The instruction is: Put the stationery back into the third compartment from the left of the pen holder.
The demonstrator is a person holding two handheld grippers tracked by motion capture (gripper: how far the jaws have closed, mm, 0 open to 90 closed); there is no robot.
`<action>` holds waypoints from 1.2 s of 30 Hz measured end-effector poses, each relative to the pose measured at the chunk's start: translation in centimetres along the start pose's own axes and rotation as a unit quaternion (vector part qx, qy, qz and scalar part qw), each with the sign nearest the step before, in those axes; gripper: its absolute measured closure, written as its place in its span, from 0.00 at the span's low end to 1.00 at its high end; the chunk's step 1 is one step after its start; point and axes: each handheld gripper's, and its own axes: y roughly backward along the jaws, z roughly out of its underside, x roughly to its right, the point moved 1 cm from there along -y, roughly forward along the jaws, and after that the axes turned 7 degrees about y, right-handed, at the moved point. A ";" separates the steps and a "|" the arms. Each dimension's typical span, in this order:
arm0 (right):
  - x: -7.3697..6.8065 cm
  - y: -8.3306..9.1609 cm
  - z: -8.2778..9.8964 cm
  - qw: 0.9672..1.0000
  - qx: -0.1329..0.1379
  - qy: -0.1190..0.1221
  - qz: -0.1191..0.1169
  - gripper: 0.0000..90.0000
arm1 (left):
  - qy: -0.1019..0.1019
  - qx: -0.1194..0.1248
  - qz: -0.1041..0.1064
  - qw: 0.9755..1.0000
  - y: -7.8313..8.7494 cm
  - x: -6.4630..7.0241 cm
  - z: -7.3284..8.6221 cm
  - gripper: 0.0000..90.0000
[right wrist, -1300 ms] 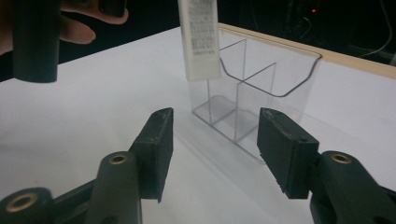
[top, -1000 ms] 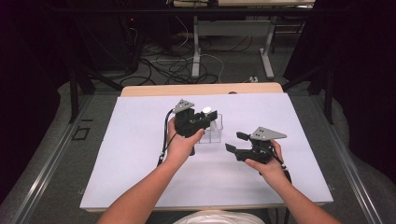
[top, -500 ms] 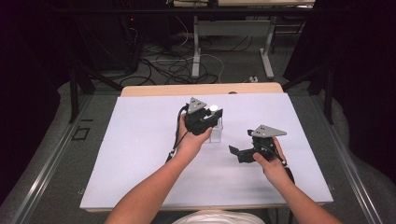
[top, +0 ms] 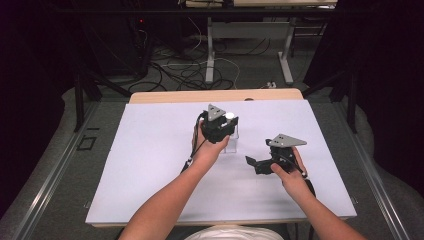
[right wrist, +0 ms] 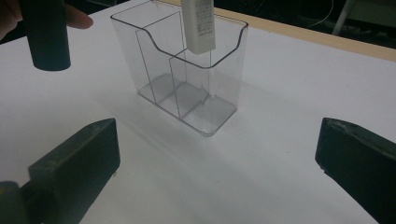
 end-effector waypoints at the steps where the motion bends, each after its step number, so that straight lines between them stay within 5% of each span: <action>1: 0.0 0.0 0.0 1.000 0.000 0.002 0.001 0.00 | 0.000 -0.002 -0.003 1.000 -0.1 -0.1 0.1 0.74; 13: 0.2 0.1 0.1 1.000 0.002 0.004 0.004 0.00 | -0.005 -0.026 -0.017 1.000 -0.5 -0.7 0.4 0.73; 17: 0.3 0.2 0.1 1.000 -0.011 0.003 0.003 0.00 | -0.013 -0.019 -0.019 1.000 -0.2 -0.5 0.2 0.62; 26: 0.5 0.1 0.2 1.000 -0.002 0.008 0.013 0.00 | -0.005 0.010 -0.008 1.000 2.2 -1.0 -0.7 0.49; 31: 0.8 0.3 0.1 1.000 -0.001 0.008 0.020 0.00 | -0.032 0.021 -0.016 0.999 4.1 -1.4 -1.1 0.43; 36: 1.1 0.5 0.1 1.000 0.000 0.003 0.024 0.00 | -0.035 0.029 -0.025 0.999 6.4 -2.5 -1.4 0.34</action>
